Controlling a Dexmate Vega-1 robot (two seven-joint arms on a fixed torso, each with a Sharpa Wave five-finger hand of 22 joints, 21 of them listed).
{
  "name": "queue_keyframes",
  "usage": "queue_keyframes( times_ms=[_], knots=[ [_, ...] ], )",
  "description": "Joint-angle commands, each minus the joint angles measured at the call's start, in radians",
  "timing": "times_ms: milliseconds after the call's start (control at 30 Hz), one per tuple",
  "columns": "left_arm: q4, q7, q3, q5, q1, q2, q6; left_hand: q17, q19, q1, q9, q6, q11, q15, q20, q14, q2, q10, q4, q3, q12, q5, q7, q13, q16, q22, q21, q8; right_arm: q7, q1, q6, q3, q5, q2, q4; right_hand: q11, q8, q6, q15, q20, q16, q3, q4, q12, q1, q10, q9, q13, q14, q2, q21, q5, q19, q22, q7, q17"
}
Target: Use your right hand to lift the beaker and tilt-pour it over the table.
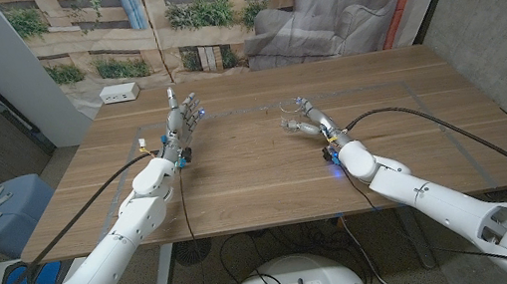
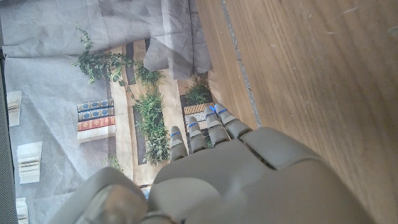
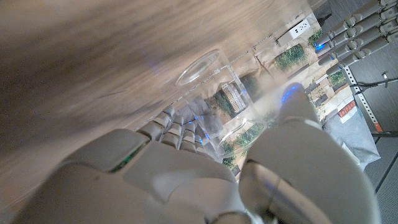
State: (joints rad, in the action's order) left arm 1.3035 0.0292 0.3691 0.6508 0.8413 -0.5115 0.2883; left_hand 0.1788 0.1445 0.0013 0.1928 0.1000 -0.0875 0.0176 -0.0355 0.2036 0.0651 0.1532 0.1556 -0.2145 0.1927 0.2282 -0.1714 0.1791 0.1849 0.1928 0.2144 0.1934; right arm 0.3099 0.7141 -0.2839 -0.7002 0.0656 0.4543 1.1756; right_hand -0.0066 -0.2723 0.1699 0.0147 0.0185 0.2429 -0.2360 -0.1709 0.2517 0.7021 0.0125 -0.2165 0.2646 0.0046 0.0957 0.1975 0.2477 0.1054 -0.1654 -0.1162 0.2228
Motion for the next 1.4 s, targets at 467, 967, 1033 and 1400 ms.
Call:
queue_keyframes(
  times_ms=[467, 967, 1033, 1400],
  knots=[
    [-0.001, 0.000, 0.000, 0.000, 0.000, 0.000, 0.000, 0.005, 0.008, 0.000, 0.003, -0.002, -0.001, 0.002, -0.008, 0.009, 0.024, 0.008, 0.001, -0.008, 0.006, 0.005, -0.007, 0.003, 0.005, 0.003, 0.007, 0.007, 0.083, -0.044, -0.112, -0.010, -0.033, -0.108, -0.181, -0.039, -0.083, -0.048, 0.047, 0.029, 0.040, -0.029, 0.002, 0.050, 0.082, -0.128, -0.019, 0.035, 0.122, -0.013, 0.006, -0.011, 0.098, -0.001, 0.049, 0.006],
    [0.000, 0.000, 0.000, 0.000, 0.000, 0.000, 0.000, 0.005, 0.007, 0.000, 0.003, -0.002, -0.001, 0.002, -0.010, 0.007, 0.024, 0.007, 0.001, -0.008, 0.006, 0.005, -0.008, 0.003, 0.005, 0.003, 0.007, 0.007, 0.132, -0.059, -0.118, -0.013, -0.043, -0.150, -0.230, -0.099, -0.191, -0.211, 0.085, 0.045, 0.071, -0.038, 0.009, 0.109, 0.136, -0.274, -0.037, 0.073, 0.205, -0.020, 0.002, -0.049, 0.159, -0.001, 0.111, 0.022],
    [0.000, 0.000, 0.000, 0.000, 0.000, 0.000, -0.001, 0.005, 0.007, 0.000, 0.003, -0.002, -0.001, 0.003, -0.009, 0.008, 0.024, 0.008, 0.001, -0.008, 0.006, 0.005, -0.008, 0.003, 0.005, 0.003, 0.007, 0.007, 0.136, -0.068, -0.125, -0.018, -0.040, -0.157, -0.246, -0.101, -0.202, -0.228, 0.087, 0.047, 0.075, -0.038, 0.009, 0.112, 0.139, -0.281, -0.038, 0.076, 0.214, -0.021, 0.003, -0.051, 0.167, -0.001, 0.112, 0.024],
    [0.000, 0.000, 0.000, 0.000, -0.001, 0.000, 0.000, 0.005, 0.007, 0.000, 0.003, -0.003, -0.002, 0.001, -0.009, 0.008, 0.024, 0.008, 0.001, -0.008, 0.006, 0.005, -0.008, 0.003, 0.005, 0.003, 0.007, 0.007, 0.136, -0.081, -0.145, -0.016, -0.063, -0.171, -0.279, -0.116, -0.297, -0.367, 0.124, 0.065, 0.120, -0.039, 0.012, 0.170, 0.171, -0.416, -0.052, 0.111, 0.314, -0.032, 0.004, -0.057, 0.231, -0.001, 0.132, 0.046]
  ],
)
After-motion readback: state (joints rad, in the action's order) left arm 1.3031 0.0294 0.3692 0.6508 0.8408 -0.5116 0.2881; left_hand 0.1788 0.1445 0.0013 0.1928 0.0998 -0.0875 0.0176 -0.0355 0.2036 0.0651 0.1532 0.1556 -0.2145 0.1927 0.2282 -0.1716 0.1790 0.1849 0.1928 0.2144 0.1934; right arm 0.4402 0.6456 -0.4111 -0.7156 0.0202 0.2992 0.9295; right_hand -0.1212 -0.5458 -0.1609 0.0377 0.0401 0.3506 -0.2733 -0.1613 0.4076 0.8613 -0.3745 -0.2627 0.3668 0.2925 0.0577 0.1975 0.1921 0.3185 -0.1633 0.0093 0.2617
